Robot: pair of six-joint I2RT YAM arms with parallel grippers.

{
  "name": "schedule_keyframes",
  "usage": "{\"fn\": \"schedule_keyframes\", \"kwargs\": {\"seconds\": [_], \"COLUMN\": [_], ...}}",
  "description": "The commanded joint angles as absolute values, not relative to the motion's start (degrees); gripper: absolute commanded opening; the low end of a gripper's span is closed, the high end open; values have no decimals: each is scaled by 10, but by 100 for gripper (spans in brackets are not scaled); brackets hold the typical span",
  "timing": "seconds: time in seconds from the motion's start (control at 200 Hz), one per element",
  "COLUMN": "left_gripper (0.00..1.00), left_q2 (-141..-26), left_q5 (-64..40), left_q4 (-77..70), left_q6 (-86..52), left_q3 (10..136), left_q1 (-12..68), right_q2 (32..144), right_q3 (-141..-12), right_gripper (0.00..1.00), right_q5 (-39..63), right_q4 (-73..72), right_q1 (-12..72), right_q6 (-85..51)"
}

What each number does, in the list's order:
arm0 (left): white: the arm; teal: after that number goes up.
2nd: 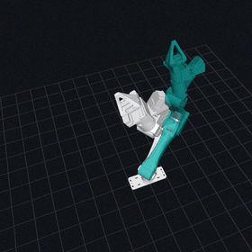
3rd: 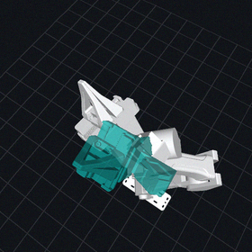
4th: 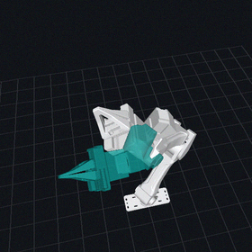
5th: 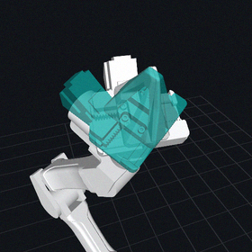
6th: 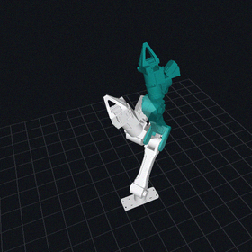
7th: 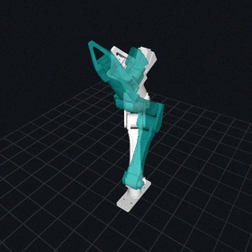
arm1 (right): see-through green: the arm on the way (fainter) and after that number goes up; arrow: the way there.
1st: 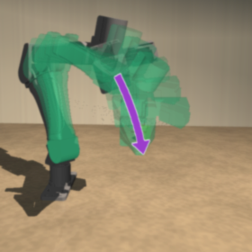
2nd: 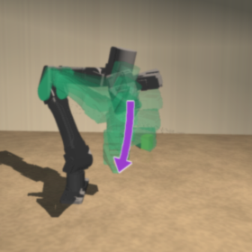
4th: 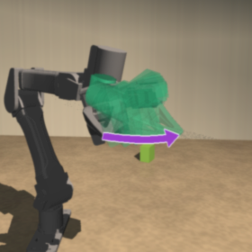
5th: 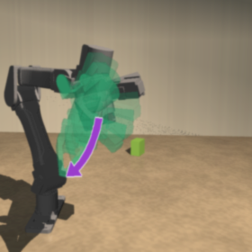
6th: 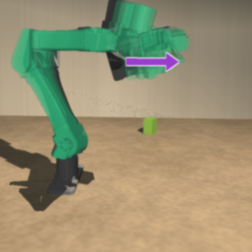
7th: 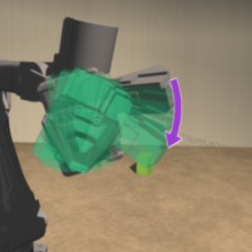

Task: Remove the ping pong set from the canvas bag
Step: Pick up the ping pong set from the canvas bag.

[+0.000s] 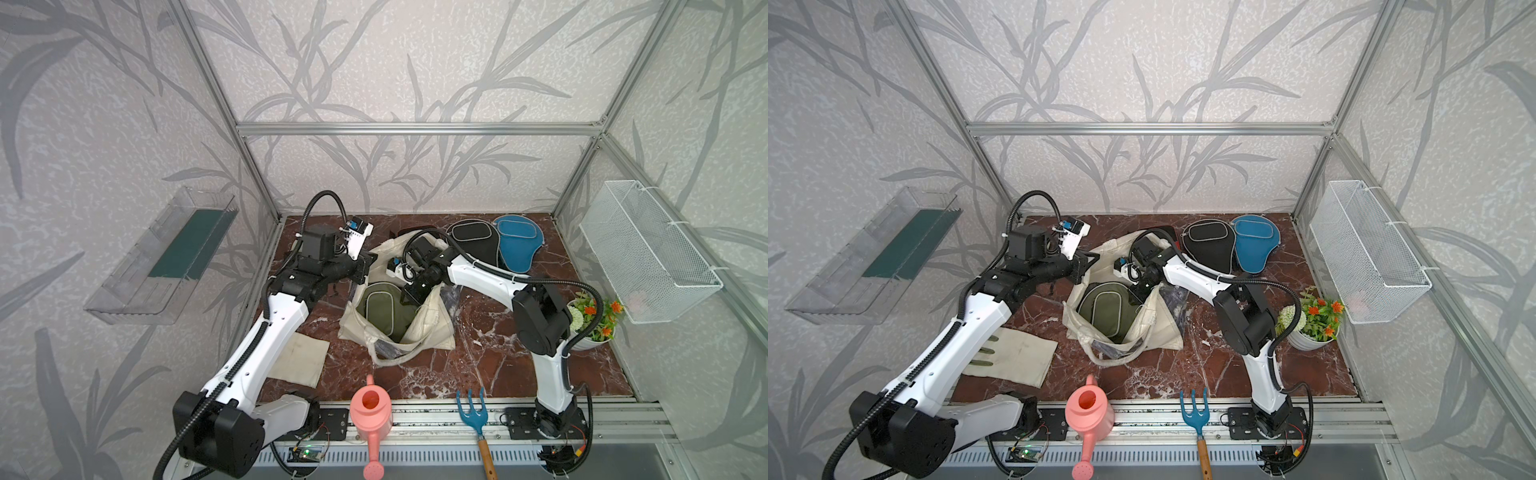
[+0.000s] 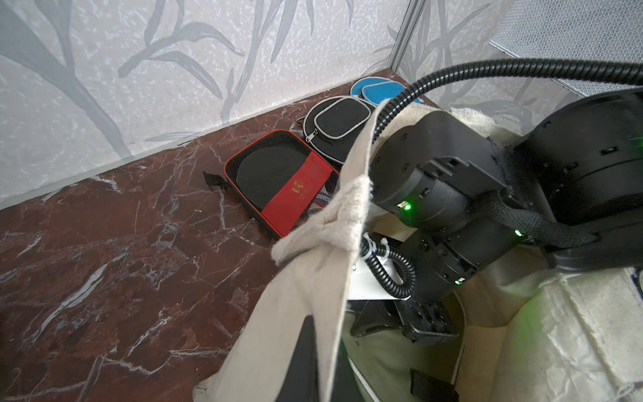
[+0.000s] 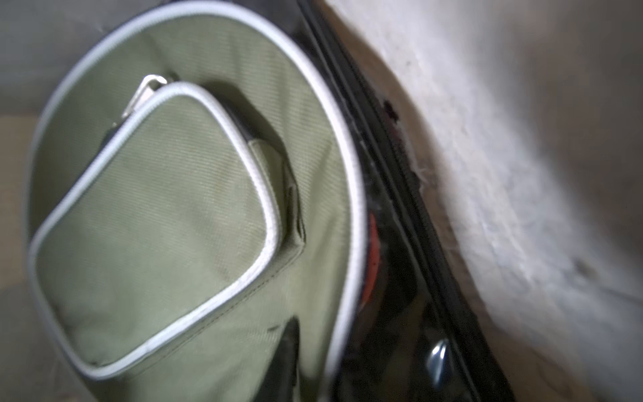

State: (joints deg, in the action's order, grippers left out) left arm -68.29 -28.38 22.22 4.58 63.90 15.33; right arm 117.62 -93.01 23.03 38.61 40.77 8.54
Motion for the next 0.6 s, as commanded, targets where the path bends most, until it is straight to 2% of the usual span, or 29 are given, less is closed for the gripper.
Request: {"fn": "schedule_keyframes", "kwargs": {"seconds": [0.0, 0.595], "left_gripper": [0, 0], "left_q2": [-671, -645], "left_q5": [-299, -228], "left_q4": [199, 248], "left_q6": [61, 62], "left_q3": [646, 655], "left_q1": [155, 155], "right_q2": [1179, 933], "right_q3": [-894, -839], "right_gripper": [0, 0], "right_q5": [197, 124], "right_q4": [440, 384], "right_q1": [405, 432], "right_q6": [84, 146]}}
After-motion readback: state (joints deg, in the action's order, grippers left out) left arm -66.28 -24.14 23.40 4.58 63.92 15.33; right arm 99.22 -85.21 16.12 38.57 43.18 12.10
